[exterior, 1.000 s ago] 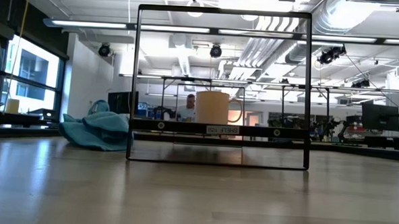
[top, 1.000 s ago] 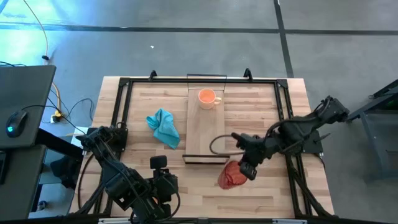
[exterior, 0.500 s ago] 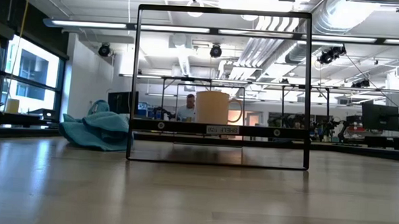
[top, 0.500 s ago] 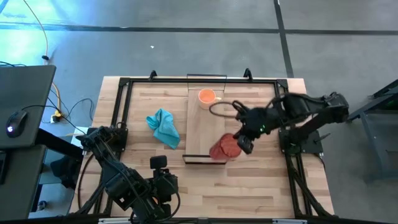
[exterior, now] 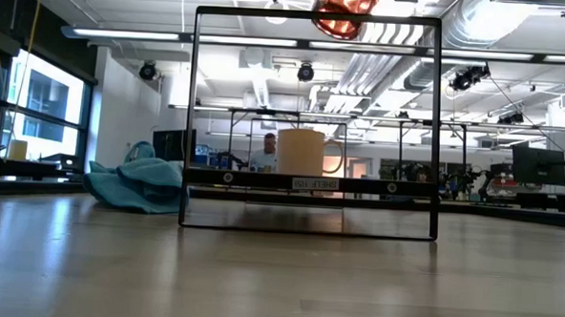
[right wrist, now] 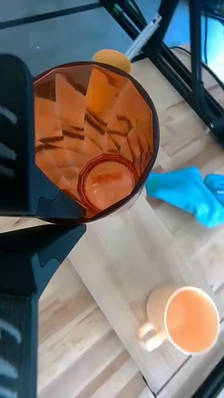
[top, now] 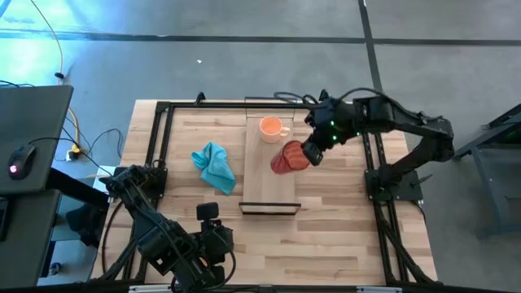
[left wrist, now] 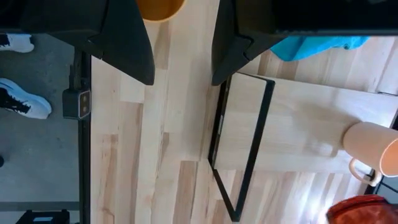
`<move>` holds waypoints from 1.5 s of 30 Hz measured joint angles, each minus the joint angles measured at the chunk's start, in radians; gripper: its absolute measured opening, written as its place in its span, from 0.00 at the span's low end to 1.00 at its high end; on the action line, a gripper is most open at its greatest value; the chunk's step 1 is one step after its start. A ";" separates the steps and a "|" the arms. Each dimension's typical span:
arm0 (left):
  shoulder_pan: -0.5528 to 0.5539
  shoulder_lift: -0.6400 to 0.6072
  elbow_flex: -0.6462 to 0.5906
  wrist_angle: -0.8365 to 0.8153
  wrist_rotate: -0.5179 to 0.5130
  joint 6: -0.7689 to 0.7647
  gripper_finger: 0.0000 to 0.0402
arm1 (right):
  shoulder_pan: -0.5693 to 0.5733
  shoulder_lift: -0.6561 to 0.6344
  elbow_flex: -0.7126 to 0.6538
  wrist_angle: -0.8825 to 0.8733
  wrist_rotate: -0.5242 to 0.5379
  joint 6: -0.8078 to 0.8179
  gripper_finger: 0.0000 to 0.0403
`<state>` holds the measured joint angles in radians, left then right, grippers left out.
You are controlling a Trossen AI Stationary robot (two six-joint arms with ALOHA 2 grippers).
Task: Stack small to large cups/mugs on shelf
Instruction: Put the red cup on the shelf
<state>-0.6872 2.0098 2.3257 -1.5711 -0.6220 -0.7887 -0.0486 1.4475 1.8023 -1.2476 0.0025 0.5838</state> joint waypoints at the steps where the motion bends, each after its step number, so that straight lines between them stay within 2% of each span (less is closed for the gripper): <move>1: 0.000 0.000 0.000 0.000 -0.005 0.000 0.37 | -0.015 0.000 0.000 0.000 -0.004 -0.007 0.00; 7: 0.000 0.000 0.000 0.000 -0.084 0.003 0.37 | -0.089 0.038 0.000 0.010 -0.041 -0.053 0.00; 20: 0.000 0.000 0.000 0.000 -0.249 0.026 0.37 | -0.195 0.227 0.000 0.036 -0.131 -0.190 0.00; 34: 0.000 0.000 0.000 0.000 -0.274 0.043 0.37 | -0.290 0.314 0.000 0.074 -0.137 -0.244 0.00; 45: 0.000 -0.010 0.000 0.000 -0.290 0.076 0.37 | -0.295 0.382 0.000 0.084 -0.176 -0.271 0.00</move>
<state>-0.6876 1.9999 2.3260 -1.5711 -0.9118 -0.7128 -0.3431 1.8293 1.8019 -1.1637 -0.1735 0.3130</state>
